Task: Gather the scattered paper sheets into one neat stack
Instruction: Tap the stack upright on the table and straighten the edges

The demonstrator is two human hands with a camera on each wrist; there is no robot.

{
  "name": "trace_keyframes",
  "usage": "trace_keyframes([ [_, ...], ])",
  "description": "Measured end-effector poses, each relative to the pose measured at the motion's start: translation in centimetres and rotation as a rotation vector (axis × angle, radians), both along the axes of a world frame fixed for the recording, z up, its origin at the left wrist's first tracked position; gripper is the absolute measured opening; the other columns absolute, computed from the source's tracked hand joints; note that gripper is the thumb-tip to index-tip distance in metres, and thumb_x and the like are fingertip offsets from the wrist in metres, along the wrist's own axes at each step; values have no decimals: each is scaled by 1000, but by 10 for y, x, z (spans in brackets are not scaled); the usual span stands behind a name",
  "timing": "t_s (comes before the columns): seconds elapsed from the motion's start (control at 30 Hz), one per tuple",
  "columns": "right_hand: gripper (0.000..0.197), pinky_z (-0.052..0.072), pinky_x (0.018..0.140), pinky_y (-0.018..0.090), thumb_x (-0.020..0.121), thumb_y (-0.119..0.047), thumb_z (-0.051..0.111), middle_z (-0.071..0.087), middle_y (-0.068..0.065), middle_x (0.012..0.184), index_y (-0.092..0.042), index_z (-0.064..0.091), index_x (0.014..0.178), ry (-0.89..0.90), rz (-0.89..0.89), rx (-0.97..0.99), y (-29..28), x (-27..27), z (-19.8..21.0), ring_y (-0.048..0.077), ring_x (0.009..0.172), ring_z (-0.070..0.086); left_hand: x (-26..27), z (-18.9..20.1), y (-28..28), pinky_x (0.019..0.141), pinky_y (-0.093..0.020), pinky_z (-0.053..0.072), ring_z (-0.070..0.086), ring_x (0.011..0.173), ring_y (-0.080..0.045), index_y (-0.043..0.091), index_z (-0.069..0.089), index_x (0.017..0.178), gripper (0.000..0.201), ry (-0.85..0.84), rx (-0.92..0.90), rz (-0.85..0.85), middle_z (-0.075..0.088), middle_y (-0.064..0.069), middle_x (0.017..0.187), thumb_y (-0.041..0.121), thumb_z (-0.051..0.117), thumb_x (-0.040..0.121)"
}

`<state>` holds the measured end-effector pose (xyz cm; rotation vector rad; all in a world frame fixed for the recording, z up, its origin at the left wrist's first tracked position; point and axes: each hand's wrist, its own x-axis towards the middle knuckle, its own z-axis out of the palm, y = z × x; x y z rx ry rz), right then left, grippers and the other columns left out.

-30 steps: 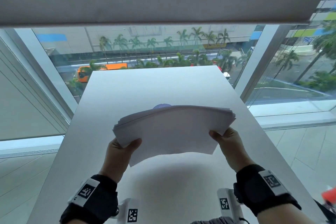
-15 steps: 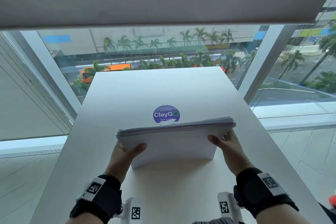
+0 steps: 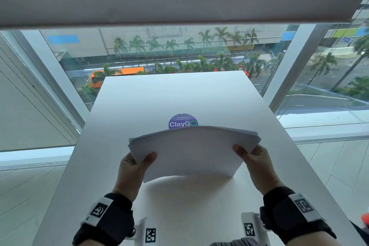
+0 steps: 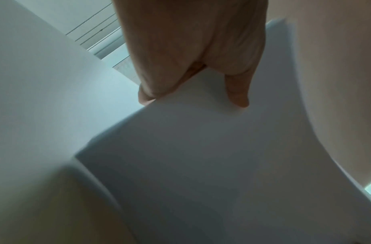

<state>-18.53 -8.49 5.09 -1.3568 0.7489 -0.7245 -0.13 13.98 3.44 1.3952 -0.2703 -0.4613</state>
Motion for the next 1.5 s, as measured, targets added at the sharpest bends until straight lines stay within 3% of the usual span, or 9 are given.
trace_keyframes([
  [0.17,18,49,71,23,80,3,63,70,0,79,-11,65,90,-36,22,-5,0,0,15,8,72,62,8,8,3,56,-12,53,66,58,0,8,68,79,19,-33,26,-32,73,9,62,4,76,62],
  [0.3,42,41,80,9,70,-28,67,64,-2,103,-20,60,111,250,-102,-589,2,7,44,-10,90,55,15,13,5,57,-12,53,65,58,-1,8,69,78,21,-51,36,-78,73,8,61,7,74,58],
  [0.43,65,29,107,44,77,-40,53,44,8,142,-19,37,137,315,-40,-1218,29,24,75,21,131,35,18,16,6,58,-12,53,66,59,-1,8,69,78,21,-38,20,-136,73,7,61,9,69,57],
  [0.63,82,23,113,52,78,-36,53,16,0,156,-17,12,148,407,498,-1502,98,63,88,22,143,19,18,17,8,56,-14,52,65,59,-5,3,69,81,32,-20,-11,-160,73,4,63,15,79,53],
  [0.73,77,14,113,57,82,-28,57,19,0,157,-17,17,148,548,740,-1427,110,78,87,23,143,23,16,18,10,57,-17,53,66,61,-8,2,69,85,30,-18,-22,-195,74,1,67,10,76,57],
  [0.87,81,24,104,52,74,-29,64,35,3,151,-14,26,144,460,593,-1454,114,80,94,26,135,40,17,16,11,59,-18,53,66,64,-9,1,71,85,45,-52,-3,-185,74,1,69,26,76,48],
  [1.0,75,9,113,55,85,-20,53,16,-1,158,-18,13,148,562,792,-1420,122,87,90,23,144,20,14,18,11,59,-18,52,64,64,-9,5,70,79,32,-46,-21,-206,73,0,68,21,77,52],
  [1.4,82,31,102,59,71,-19,65,42,4,146,-23,26,143,501,591,-1441,121,87,82,28,130,46,10,19,5,60,-16,52,66,63,-6,10,73,75,21,-60,-54,-182,74,3,67,14,75,54],
  [1.5,75,13,109,61,78,-19,59,45,5,141,-24,25,145,637,516,-1389,104,84,87,30,129,43,11,16,8,61,-16,53,67,64,-7,3,70,84,27,-23,-51,-171,75,3,68,11,73,58],
])
